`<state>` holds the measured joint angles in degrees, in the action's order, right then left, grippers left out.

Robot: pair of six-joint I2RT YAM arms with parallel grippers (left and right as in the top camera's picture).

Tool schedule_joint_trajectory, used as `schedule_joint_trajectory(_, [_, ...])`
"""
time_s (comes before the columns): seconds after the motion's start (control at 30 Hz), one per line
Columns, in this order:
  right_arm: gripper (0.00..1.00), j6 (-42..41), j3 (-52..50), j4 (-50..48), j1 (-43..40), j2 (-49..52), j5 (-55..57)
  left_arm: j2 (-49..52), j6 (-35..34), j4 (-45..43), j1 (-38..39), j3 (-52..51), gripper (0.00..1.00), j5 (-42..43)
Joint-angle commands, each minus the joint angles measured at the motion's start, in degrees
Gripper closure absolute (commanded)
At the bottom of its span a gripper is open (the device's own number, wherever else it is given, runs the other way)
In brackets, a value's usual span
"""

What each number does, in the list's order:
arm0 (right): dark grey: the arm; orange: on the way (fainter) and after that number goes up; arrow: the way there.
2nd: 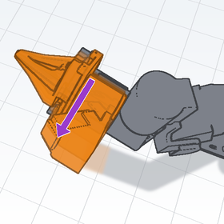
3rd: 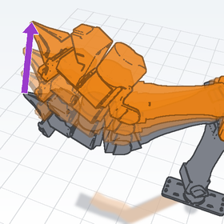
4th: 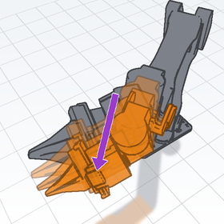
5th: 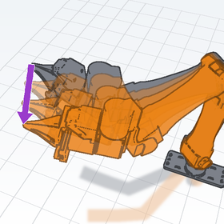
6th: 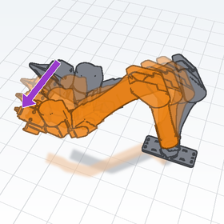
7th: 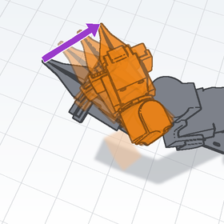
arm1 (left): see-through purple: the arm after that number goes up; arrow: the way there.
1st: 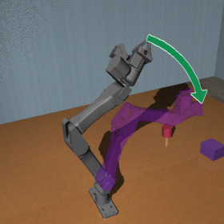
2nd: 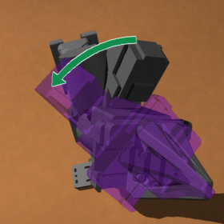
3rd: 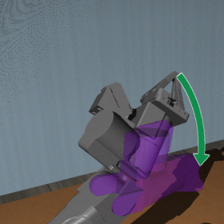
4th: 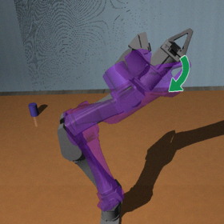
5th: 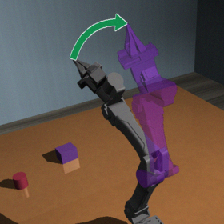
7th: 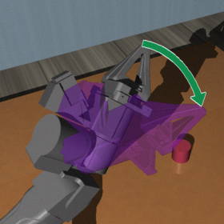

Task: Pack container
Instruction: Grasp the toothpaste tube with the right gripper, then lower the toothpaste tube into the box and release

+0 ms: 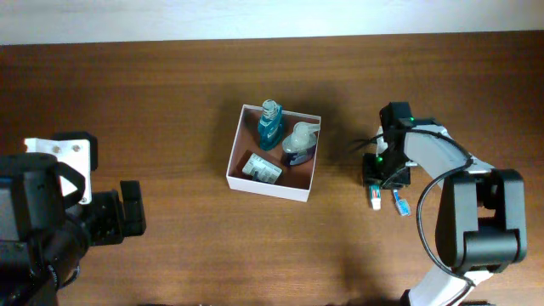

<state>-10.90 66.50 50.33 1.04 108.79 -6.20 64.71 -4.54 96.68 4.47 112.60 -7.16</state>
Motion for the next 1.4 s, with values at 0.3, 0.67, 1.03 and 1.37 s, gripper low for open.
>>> schedule_joint_trajectory(0.3, [0.94,-0.09,13.07,14.38,1.79,-8.96,-2.14,-0.35,0.24,0.0,-0.24,0.04,0.01,-0.63])
schedule_joint_trajectory(0.67, [0.96,11.39,25.51,19.74,32.22,-21.88,-1.66,-0.35,0.24,0.0,-0.24,0.04,0.01,-0.63])
schedule_joint_trajectory(1.03, [0.96,40.72,25.44,7.61,39.71,-1.36,13.53,-0.35,0.24,0.0,-0.24,0.04,0.01,-0.63])
schedule_joint_trajectory(1.37, [0.29,30.93,32.61,14.14,37.86,-6.58,13.75,-0.35,0.24,0.0,-0.24,0.04,0.01,-0.63])
